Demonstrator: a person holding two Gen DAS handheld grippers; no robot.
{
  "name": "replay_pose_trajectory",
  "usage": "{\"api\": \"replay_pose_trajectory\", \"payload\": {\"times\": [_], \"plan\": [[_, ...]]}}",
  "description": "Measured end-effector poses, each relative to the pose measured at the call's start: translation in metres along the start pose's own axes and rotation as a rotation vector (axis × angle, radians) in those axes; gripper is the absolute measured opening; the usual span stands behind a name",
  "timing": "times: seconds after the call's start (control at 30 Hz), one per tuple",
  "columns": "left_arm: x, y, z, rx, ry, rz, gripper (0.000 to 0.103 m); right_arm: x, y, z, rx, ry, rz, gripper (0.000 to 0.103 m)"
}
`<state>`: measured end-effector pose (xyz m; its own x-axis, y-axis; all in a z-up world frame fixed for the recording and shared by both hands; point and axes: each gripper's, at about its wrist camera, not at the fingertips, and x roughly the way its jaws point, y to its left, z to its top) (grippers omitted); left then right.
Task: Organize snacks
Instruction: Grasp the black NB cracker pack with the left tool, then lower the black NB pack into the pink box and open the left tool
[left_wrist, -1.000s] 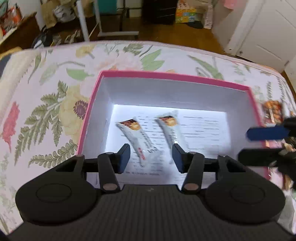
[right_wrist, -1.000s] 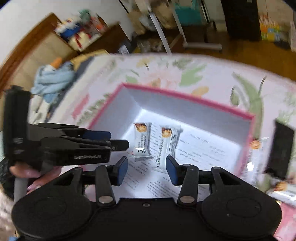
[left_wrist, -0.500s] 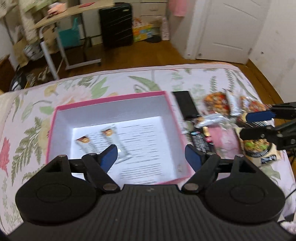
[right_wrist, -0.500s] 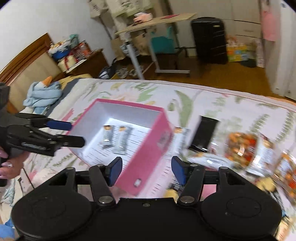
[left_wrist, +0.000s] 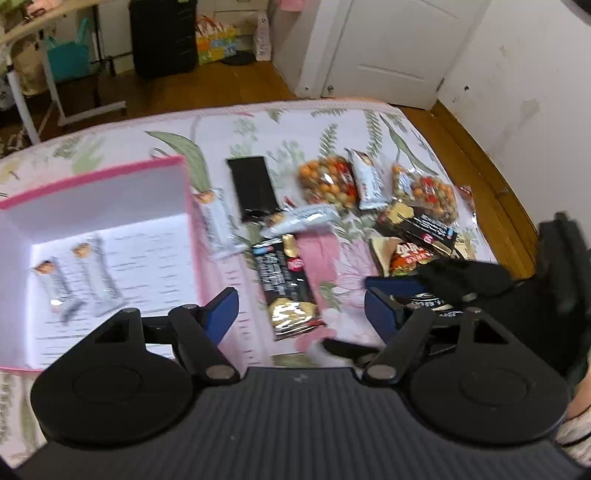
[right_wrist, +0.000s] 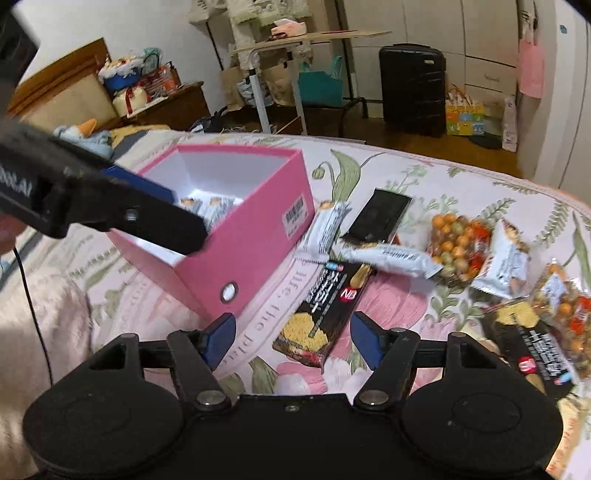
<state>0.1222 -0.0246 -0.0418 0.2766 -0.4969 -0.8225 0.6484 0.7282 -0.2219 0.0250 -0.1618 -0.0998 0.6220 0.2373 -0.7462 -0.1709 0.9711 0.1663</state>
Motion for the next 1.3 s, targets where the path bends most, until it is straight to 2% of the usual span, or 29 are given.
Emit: {"api": "replay_pose_trajectory", "payload": {"times": [0.17, 0.33, 0.43, 0.57, 0.6, 0.67, 0.8, 0.93, 1.3], "plan": [[0.047, -0.004, -0.006, -0.033, 0.054, -0.008, 0.066, 0.037, 0.003, -0.021, -0.069, -0.009, -0.03, 0.074], [0.094, 0.013, -0.005, -0.139, 0.079, -0.003, 0.06, 0.066, -0.001, -0.029, -0.069, -0.054, -0.069, 0.074], [0.116, 0.01, -0.005, -0.135, 0.103, 0.047, 0.06, 0.077, -0.005, -0.029, -0.039, -0.082, -0.07, 0.078], [0.134, 0.001, -0.008, -0.059, 0.094, 0.164, 0.06, 0.084, -0.002, -0.029, -0.042, -0.097, -0.077, 0.082], [0.138, 0.002, -0.008, -0.056, 0.106, 0.168, 0.06, 0.085, 0.0, -0.03, -0.048, -0.099, -0.081, 0.083], [0.143, 0.008, -0.009, -0.095, 0.135, 0.13, 0.06, 0.086, 0.004, -0.031, -0.063, -0.1, -0.085, 0.088], [0.152, 0.022, -0.012, -0.192, 0.178, 0.034, 0.058, 0.089, 0.009, -0.034, -0.091, -0.093, -0.131, 0.087], [0.148, 0.025, -0.014, -0.211, 0.174, -0.016, 0.055, 0.079, 0.008, -0.032, -0.064, -0.085, -0.131, 0.072], [0.125, -0.006, -0.017, -0.138, 0.218, 0.003, 0.055, 0.04, 0.02, -0.033, -0.002, -0.046, -0.116, 0.068]]}}
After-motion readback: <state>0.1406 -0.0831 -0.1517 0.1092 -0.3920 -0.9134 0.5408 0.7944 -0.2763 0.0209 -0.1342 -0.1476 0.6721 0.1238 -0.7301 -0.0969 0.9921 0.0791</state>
